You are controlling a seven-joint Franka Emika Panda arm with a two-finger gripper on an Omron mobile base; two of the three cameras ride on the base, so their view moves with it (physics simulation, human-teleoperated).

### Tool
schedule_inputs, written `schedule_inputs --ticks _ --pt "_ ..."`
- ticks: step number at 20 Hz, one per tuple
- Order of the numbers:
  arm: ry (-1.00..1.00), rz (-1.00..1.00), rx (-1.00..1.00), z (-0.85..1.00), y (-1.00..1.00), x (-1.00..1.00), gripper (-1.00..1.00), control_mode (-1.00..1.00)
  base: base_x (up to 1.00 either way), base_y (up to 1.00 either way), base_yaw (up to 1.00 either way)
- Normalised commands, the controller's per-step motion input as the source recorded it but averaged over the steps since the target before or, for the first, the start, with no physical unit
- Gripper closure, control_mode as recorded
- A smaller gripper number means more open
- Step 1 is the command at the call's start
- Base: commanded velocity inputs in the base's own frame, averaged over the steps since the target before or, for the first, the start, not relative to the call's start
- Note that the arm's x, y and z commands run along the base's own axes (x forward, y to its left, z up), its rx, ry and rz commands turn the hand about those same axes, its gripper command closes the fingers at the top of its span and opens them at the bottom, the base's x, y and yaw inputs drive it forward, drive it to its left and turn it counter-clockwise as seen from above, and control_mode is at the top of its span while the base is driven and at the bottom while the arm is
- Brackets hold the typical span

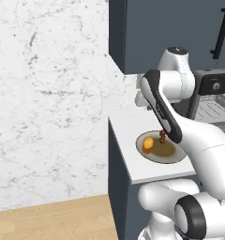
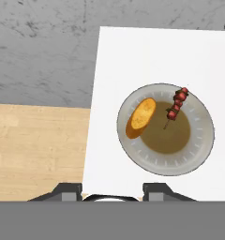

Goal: Pick up the kebab skewer and baguette bread, and place them inside the toaster oven. Close the toaster oven door and start by setting the timer.

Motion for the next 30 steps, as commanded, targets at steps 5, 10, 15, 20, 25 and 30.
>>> schedule_inputs --ticks 5,10,15,20,25,30 --pt "0.0 0.0 0.0 0.0 0.0 0.0 -1.0 1.0 0.0 0.0 0.0" --pt "0.0 0.0 0.0 0.0 0.0 0.0 -1.0 1.0 0.0 0.0 0.0" --pt "0.0 0.0 0.0 0.0 0.0 0.0 -1.0 1.0 0.0 -0.03 0.0" --pt "0.0 0.0 0.0 0.0 0.0 0.0 -1.0 1.0 0.0 -0.58 0.0" --pt "0.0 0.0 0.0 0.0 0.0 0.0 -1.0 1.0 0.0 -0.61 0.0" --pt "0.0 0.0 0.0 0.0 0.0 0.0 -1.0 1.0 0.0 -0.31 0.0"
